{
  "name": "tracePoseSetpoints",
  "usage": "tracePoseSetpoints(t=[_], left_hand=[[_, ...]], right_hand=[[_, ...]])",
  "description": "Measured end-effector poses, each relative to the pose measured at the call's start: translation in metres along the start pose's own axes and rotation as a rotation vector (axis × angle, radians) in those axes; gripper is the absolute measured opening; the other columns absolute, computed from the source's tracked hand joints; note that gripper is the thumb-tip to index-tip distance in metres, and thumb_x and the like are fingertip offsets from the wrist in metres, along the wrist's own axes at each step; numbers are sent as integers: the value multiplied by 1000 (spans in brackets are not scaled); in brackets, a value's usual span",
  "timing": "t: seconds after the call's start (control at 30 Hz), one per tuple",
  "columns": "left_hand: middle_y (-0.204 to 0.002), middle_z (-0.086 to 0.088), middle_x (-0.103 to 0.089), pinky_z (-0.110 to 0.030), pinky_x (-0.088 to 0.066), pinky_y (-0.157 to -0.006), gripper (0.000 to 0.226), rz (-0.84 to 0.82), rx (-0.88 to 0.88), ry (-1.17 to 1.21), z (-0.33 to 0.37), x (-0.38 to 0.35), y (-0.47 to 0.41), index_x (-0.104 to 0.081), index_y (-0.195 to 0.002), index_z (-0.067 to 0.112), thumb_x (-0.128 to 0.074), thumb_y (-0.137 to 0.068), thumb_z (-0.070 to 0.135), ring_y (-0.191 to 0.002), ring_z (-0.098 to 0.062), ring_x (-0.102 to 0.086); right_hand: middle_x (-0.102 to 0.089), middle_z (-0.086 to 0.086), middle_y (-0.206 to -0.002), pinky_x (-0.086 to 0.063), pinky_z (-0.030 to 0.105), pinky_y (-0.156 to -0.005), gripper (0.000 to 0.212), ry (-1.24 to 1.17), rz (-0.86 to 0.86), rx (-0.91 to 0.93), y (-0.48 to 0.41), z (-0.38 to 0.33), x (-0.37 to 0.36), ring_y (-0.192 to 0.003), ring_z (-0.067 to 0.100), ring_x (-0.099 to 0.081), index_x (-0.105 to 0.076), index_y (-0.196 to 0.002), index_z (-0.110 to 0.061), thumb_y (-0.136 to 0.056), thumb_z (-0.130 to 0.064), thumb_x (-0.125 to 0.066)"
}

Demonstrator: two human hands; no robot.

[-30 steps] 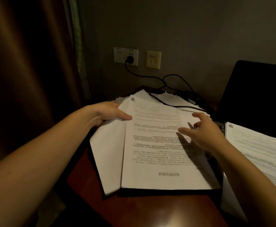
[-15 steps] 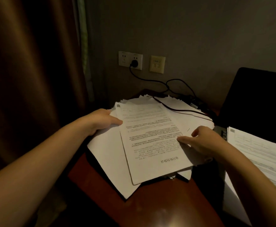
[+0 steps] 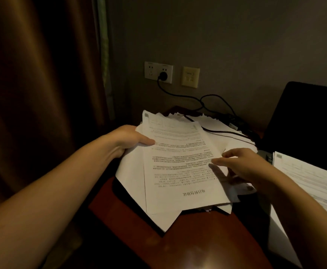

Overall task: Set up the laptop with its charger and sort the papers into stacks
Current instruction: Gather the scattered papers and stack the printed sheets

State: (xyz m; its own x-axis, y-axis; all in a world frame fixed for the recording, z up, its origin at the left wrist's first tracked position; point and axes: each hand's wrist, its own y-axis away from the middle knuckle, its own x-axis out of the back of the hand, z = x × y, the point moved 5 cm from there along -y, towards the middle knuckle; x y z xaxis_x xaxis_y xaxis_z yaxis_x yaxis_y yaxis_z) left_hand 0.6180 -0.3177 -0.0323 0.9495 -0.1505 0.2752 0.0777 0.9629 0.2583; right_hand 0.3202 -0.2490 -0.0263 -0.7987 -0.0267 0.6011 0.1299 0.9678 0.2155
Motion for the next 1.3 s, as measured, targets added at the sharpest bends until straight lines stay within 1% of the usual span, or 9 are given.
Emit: tracePoseSetpoints(t=[0.13,0.23,0.33,0.6,0.7,0.83,1.0,1.17,1.3], left_hand=[[-113,-11,-75,-41,-60,-84,39,-99,-172,214,11,1,14,-68,-123,12,-74,-85,8,-100,-28,-74],[-120,-10,-73,-39,-61,-85,44,-152,-284,291,19,1,23,-63,-130,14,-70,-86,13,-108,-29,-71],[-123,-11,-71,-41,-60,-88,44,-197,-322,388,23,-3,28,-60,-132,15,-64,-88,16,-112,-30,-69],[-117,-12,-74,-45,-58,-90,38,-107,-194,342,7,-10,9,-63,-131,18,-67,-93,16,-104,-30,-72],[-107,-11,-76,-46,-58,-91,40,-99,-37,205,-10,-19,4,-67,-126,17,-75,-88,10,-97,-30,-74],[-110,-12,-76,-44,-58,-89,42,-161,2,193,-8,-22,5,-68,-124,17,-76,-84,5,-99,-30,-74],[-115,-12,-74,-45,-61,-86,41,-264,-18,237,5,-31,7,-66,-125,18,-73,-86,4,-104,-31,-72],[-101,-9,-78,-44,-60,-83,20,-84,-62,235,9,-44,5,-69,-112,23,-70,-94,16,-93,-29,-75],[-97,-10,-78,-47,-60,-85,24,30,22,315,3,-56,3,-70,-112,15,-66,-97,34,-92,-32,-75]], right_hand=[[-61,7,-70,-42,24,-42,35,-16,40,57,-3,0,1,-56,16,-56,-62,-98,-12,-80,-36,-80],[-62,-1,-75,-41,23,-50,35,-93,100,164,-4,-3,1,-61,11,-56,-60,-85,-12,-78,-40,-81],[-69,-7,-107,-51,29,-71,52,-282,101,230,-4,-6,2,-89,12,-69,-60,-112,-22,-71,-45,-83],[-55,7,-144,-61,42,-75,103,-665,19,94,-8,0,5,-96,31,-72,-38,-147,-24,-59,-31,-91],[-37,4,-156,-62,37,-62,91,-716,56,-3,-10,9,7,-88,33,-72,-37,-150,-29,-75,-2,-81],[-40,-4,-152,-60,46,-84,88,-513,216,227,-7,2,25,-120,26,-61,-40,-148,-35,-78,1,-79],[-60,-14,-116,-59,27,-64,82,-551,272,510,6,-13,54,-93,7,-71,-36,-145,-39,-83,-2,-75],[-75,9,-99,-61,36,-69,25,-265,81,192,-10,15,42,-83,23,-74,-68,-101,-12,-79,-10,-79],[-74,5,-84,-53,28,-54,15,-368,326,103,-10,23,49,-67,17,-71,-67,-89,-11,-94,-25,-68]])
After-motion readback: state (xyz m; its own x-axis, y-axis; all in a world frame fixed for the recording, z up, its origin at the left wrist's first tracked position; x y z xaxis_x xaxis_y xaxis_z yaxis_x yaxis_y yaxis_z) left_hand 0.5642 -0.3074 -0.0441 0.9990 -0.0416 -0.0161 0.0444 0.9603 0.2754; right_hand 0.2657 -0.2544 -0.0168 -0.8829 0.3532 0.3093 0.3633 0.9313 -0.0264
